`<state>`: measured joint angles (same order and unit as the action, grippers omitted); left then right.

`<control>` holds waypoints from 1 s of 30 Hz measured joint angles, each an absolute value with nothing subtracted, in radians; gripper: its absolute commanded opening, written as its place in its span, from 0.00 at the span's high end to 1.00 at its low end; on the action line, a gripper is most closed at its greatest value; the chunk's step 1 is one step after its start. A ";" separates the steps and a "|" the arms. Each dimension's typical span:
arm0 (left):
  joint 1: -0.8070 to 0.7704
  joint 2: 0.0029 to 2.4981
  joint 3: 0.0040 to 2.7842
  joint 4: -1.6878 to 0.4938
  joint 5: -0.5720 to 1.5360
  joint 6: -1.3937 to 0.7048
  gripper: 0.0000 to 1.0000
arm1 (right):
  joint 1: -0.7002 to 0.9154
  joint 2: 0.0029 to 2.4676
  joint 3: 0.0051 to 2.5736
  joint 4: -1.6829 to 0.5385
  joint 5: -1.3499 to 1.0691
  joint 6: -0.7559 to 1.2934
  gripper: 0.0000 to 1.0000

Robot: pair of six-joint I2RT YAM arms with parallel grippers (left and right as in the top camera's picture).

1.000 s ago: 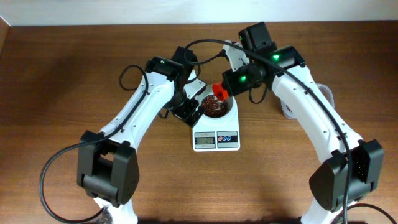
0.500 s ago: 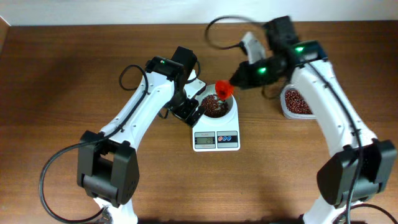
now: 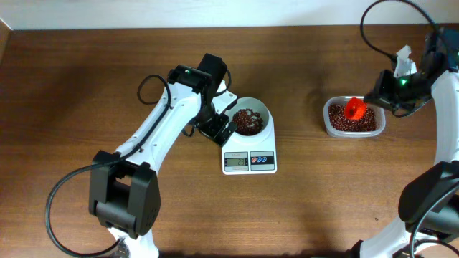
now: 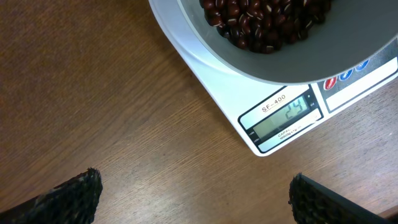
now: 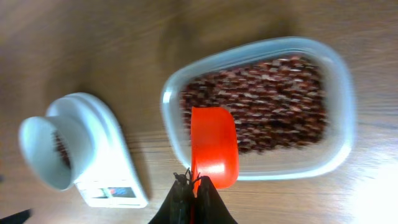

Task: Scoop item into bowl and weigh 50g on scale
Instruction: 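Move empty scoop with right gripper back to the bean tub, then dip scoop into the beans again with right gripper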

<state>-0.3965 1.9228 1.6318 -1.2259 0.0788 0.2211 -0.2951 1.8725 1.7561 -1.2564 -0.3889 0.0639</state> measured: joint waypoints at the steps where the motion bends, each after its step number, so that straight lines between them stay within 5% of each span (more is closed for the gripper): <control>1: -0.397 1.923 1.632 -1.226 0.079 0.221 0.01 | -0.294 1.872 1.756 -1.257 -0.338 0.064 0.96; 11: -0.397 1.923 1.632 -1.225 0.079 0.221 0.01 | -0.213 1.874 1.705 -1.162 -0.165 0.064 0.96; 15: -0.397 1.923 1.632 -1.225 0.079 0.221 0.01 | -0.213 1.914 1.703 -1.162 -0.153 0.061 0.73; 18: -0.397 1.923 1.632 -1.225 0.079 0.221 0.01 | -0.213 1.935 1.703 -1.162 -0.142 0.061 0.66; 26: -0.397 1.923 1.632 -1.225 0.079 0.221 0.01 | -0.183 1.935 1.688 -1.172 -0.104 0.060 0.65; 30: -0.397 1.923 1.632 -1.226 0.079 0.221 0.01 | -0.176 1.935 1.630 -1.166 -0.064 0.058 0.77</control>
<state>-0.3965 1.9228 1.6318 -1.2259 0.0788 0.2207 -0.1757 1.9350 1.6299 -1.1660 -0.0635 0.0582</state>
